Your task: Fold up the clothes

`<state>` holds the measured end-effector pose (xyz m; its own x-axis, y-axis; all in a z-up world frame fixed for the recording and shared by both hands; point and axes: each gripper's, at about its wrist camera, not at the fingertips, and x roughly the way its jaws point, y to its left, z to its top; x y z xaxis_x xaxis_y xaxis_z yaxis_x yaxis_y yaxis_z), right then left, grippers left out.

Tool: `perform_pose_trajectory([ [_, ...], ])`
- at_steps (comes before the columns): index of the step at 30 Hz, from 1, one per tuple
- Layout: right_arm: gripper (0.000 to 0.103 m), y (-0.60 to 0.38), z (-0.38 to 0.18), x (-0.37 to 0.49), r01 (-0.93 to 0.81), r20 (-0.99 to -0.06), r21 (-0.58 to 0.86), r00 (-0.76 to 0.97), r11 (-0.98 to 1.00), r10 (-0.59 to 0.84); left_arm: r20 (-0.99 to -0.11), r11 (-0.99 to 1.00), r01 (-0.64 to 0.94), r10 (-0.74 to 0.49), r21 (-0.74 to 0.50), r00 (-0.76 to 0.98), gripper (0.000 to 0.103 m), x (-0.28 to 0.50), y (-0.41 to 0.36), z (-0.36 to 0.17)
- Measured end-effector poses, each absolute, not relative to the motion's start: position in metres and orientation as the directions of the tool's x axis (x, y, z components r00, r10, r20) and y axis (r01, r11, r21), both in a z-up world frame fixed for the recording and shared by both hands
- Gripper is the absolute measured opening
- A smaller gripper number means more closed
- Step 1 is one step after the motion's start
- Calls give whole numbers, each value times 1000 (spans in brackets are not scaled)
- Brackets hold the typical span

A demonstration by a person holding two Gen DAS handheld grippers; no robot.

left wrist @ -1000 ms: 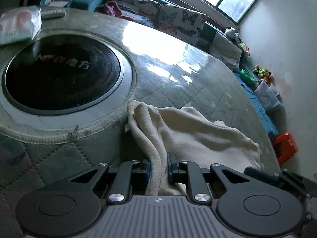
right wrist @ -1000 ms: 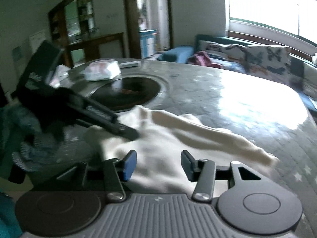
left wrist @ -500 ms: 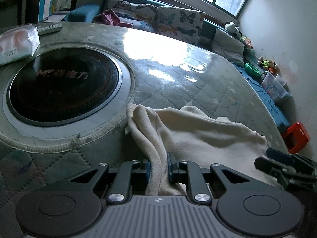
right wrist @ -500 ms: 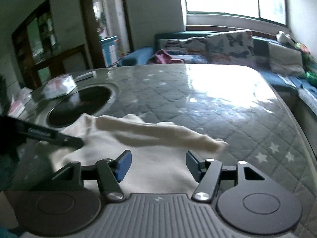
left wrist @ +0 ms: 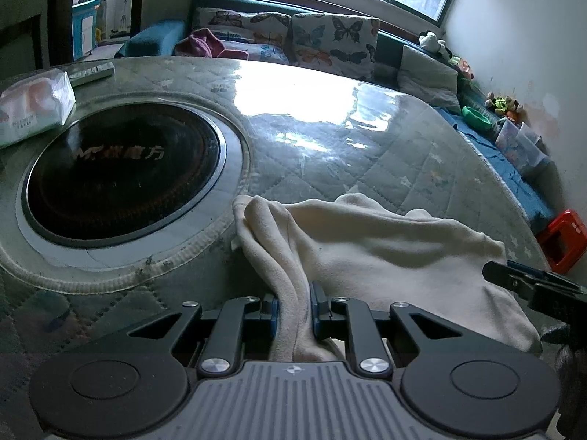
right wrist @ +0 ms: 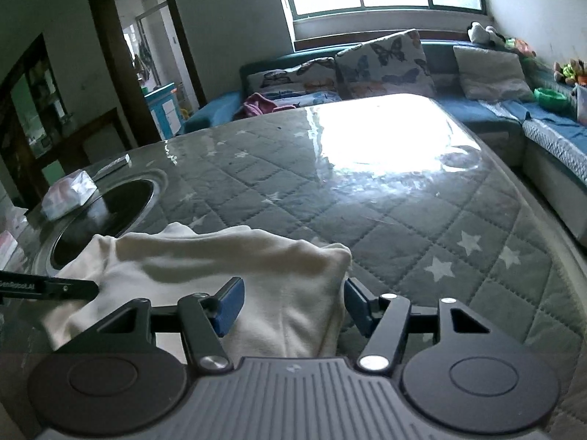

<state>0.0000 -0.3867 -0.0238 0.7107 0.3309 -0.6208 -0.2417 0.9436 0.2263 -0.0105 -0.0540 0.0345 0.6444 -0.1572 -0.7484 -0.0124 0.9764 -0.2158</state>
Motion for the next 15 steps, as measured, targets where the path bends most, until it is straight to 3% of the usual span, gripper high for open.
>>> perform_pose_trajectory([
  [15,49,-399,-33,2,-257,-602,283,702,924,380,-760,988,-15,-110,-156,641,18,-8,-63,36],
])
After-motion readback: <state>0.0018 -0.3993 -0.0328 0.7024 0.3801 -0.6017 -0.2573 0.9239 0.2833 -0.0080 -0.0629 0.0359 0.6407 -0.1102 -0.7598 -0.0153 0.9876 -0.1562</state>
